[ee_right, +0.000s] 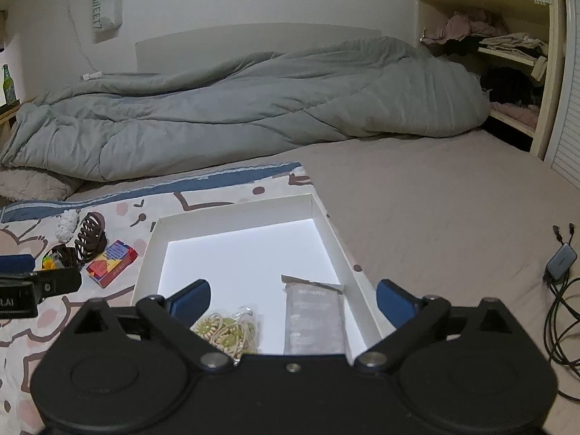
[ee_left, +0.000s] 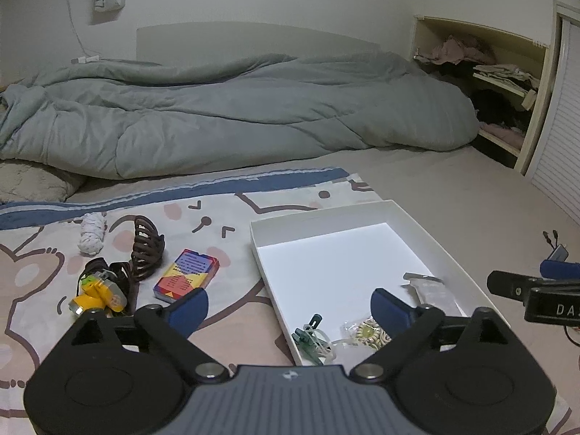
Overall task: Organize objects
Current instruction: 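Withdraw both grippers from the tray back over the bed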
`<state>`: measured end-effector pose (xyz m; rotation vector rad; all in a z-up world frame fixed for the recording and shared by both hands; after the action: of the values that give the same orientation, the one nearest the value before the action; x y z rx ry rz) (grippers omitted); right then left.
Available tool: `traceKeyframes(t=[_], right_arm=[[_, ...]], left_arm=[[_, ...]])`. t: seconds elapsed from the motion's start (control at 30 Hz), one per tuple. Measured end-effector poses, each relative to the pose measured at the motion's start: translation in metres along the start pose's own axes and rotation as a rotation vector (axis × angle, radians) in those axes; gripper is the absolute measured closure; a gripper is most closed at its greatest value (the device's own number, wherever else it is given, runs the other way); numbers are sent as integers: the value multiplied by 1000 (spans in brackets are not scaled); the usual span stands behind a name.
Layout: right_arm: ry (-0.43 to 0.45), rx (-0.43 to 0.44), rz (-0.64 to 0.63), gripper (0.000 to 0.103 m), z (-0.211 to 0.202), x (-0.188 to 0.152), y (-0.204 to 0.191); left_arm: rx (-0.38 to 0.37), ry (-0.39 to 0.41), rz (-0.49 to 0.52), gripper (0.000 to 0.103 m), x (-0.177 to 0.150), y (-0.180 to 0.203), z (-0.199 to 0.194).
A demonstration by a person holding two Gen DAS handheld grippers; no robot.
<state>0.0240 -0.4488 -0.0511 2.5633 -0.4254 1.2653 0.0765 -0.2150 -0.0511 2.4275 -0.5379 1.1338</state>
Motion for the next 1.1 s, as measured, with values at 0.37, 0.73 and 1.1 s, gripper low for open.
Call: traceKeyframes(t=[0.37,0.73,1.1], right_arm=[[26,-34,-23,0,-8,-2,-3],[15,-46,-3,0,-5,-1,-4],[31,-9,-45,0,-11,4,-36]], left_arm=[[14,12,18,1,-3,0,-6],[56,16,-5,0,-3,-16,-14],[123,27,-30,0,-6,-51,-38]])
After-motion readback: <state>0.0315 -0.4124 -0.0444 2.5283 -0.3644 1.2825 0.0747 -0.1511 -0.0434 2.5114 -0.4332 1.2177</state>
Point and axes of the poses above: each gripper's, at about its wrist camera, not at the fingertips, and z roughly the way its jaws point, y to its right, x to its top, the point moved 2 cm from there along z, roughly the way its jaws point, and after that the axes turned 12 degrees about -x, right-handed, at the moved point
